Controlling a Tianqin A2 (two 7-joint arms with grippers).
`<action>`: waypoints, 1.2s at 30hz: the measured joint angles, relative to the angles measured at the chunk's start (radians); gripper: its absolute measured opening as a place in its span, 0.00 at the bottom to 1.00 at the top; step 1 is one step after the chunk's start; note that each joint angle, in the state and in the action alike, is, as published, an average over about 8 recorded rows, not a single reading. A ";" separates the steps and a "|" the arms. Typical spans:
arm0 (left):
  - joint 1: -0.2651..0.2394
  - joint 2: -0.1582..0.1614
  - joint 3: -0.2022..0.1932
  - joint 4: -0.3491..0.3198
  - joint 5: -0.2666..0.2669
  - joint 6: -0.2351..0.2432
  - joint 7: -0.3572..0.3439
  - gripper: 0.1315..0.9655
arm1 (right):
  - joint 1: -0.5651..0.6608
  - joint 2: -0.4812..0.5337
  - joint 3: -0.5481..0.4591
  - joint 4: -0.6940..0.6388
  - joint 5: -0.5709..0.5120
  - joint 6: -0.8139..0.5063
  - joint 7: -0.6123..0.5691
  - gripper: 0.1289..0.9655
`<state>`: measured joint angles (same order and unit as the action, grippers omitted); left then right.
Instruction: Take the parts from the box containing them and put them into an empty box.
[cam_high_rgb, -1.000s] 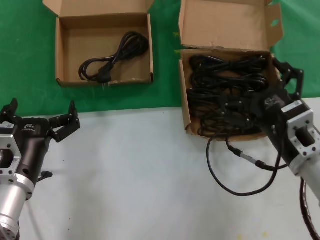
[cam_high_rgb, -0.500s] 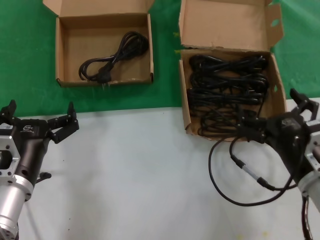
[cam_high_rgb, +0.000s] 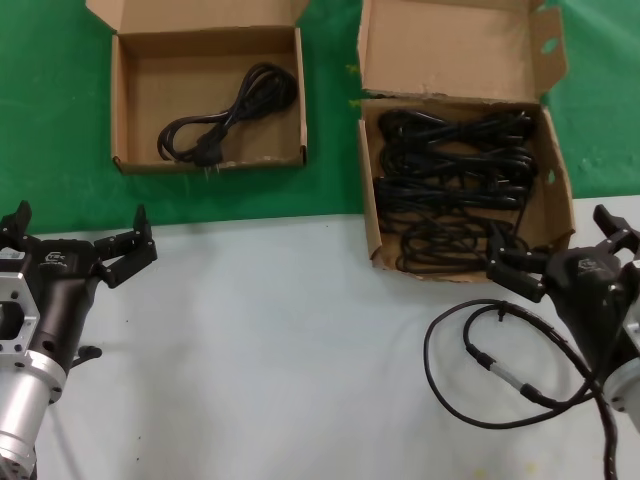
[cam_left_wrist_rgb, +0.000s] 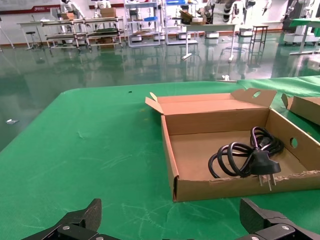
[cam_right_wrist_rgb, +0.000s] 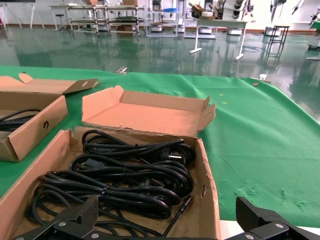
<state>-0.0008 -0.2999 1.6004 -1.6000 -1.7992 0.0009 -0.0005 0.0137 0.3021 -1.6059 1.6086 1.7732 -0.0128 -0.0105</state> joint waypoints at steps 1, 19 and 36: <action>0.000 0.000 0.000 0.000 0.000 0.000 0.000 1.00 | 0.000 0.000 0.000 0.000 0.000 0.000 0.000 1.00; 0.000 0.000 0.000 0.000 0.000 0.000 0.000 1.00 | 0.000 0.000 0.000 0.000 0.000 0.000 0.000 1.00; 0.000 0.000 0.000 0.000 0.000 0.000 0.000 1.00 | 0.000 0.000 0.000 0.000 0.000 0.000 0.000 1.00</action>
<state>-0.0008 -0.2999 1.6004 -1.6001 -1.7992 0.0009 -0.0005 0.0137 0.3021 -1.6059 1.6086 1.7733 -0.0128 -0.0105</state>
